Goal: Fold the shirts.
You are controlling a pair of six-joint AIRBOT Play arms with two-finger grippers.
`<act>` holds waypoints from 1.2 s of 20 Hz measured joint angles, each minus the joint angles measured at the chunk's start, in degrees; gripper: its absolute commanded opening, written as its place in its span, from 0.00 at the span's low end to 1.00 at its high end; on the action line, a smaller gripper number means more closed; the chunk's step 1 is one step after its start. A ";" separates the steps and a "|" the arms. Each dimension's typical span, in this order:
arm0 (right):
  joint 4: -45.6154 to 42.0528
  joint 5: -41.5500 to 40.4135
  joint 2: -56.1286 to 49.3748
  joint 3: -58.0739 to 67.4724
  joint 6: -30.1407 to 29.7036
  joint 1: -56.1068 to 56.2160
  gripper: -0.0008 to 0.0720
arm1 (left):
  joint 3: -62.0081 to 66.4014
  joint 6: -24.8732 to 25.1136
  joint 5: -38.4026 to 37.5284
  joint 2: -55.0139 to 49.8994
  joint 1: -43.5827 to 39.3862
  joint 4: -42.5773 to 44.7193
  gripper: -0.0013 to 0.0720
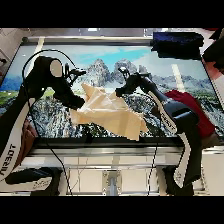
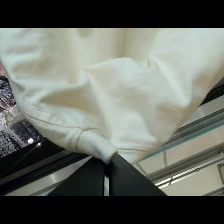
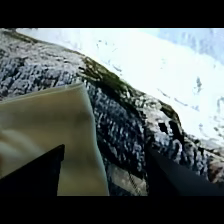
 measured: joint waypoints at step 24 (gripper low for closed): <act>-17.84 -28.09 26.23 17.46 -2.05 -4.68 0.03 | -0.02 -4.83 14.58 24.92 1.79 26.75 0.03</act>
